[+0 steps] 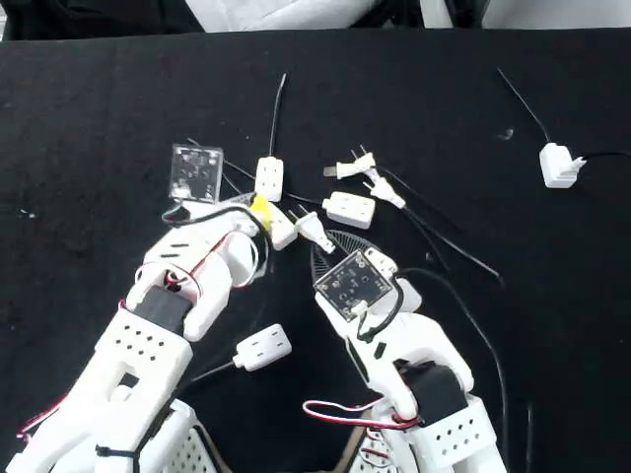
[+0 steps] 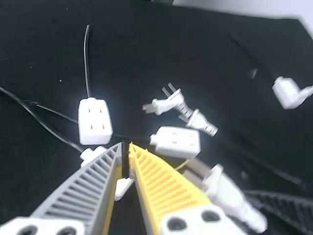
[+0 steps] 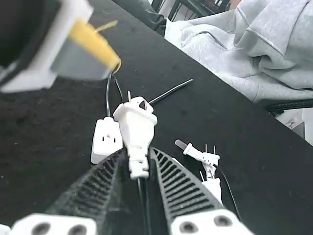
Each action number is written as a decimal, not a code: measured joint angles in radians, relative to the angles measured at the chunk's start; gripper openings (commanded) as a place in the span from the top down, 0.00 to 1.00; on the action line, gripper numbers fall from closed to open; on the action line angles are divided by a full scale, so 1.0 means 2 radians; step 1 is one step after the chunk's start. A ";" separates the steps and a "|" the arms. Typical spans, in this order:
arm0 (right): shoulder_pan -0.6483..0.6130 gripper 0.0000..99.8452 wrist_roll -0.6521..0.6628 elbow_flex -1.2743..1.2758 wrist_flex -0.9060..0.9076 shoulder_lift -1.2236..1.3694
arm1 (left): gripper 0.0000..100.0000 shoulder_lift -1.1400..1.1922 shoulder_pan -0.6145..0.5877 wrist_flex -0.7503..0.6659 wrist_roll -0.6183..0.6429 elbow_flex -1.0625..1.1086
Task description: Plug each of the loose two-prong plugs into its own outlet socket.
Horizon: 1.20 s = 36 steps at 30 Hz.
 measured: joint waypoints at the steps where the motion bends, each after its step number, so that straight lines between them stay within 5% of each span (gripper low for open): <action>1: 0.000 0.99 0.000 0.000 0.000 0.000 | 0.97 0.000 0.000 0.000 0.005 -0.005; 15: 0.000 0.99 0.000 0.005 0.000 0.000 | 0.97 0.002 0.066 -0.037 -0.074 -0.022; 24: 0.000 0.99 0.001 0.005 0.000 0.000 | 0.97 0.100 0.064 -0.067 -0.075 -0.025; 36: -0.001 0.99 0.001 0.007 0.000 -0.003 | 0.97 0.048 0.064 -0.028 -0.080 -0.017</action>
